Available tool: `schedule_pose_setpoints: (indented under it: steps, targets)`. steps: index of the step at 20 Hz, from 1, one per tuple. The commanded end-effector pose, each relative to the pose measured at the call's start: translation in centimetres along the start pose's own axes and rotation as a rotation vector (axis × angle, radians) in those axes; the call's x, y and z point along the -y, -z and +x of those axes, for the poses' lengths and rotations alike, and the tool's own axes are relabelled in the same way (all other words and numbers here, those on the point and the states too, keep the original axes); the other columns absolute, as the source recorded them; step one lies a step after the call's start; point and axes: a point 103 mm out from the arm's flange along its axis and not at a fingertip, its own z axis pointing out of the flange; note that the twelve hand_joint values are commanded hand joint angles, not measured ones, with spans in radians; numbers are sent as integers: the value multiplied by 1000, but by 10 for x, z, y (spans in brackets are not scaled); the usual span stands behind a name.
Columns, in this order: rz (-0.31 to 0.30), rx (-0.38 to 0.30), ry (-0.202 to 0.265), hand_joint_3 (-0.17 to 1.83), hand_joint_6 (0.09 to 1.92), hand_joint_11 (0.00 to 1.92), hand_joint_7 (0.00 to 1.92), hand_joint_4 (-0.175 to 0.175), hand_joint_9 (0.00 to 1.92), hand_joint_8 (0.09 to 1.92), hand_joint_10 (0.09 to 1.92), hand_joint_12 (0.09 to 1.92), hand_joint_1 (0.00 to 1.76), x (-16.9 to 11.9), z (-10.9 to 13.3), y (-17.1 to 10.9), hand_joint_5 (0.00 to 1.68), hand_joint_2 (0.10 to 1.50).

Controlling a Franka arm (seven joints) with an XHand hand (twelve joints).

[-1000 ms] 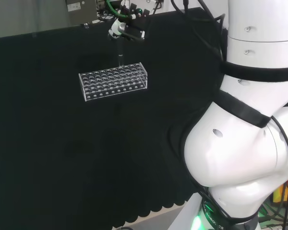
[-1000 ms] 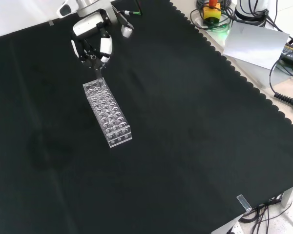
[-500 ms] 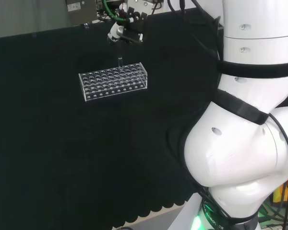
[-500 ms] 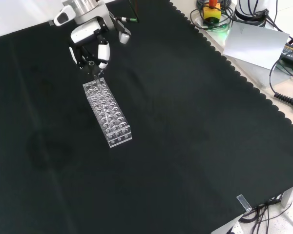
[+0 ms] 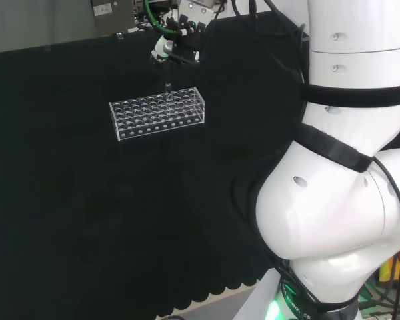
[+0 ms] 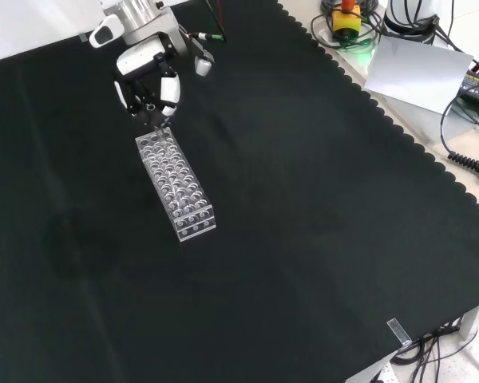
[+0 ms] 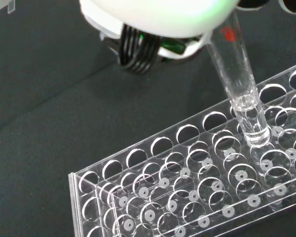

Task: Put the test tube back in the rack.

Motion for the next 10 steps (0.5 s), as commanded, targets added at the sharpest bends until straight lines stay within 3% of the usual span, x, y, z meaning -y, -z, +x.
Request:
schedule_pose_setpoints:
  steps: [1, 10]
  targets:
    - [-2, -12, -2, 643, 366, 1295, 1829, -175, 1743, 333, 260, 914, 1233, 0, -3, -4, 1427, 619]
    - [-2, -16, -10, 643, 365, 1293, 1828, -175, 1743, 332, 259, 916, 1233, -3, -4, -4, 1427, 619]
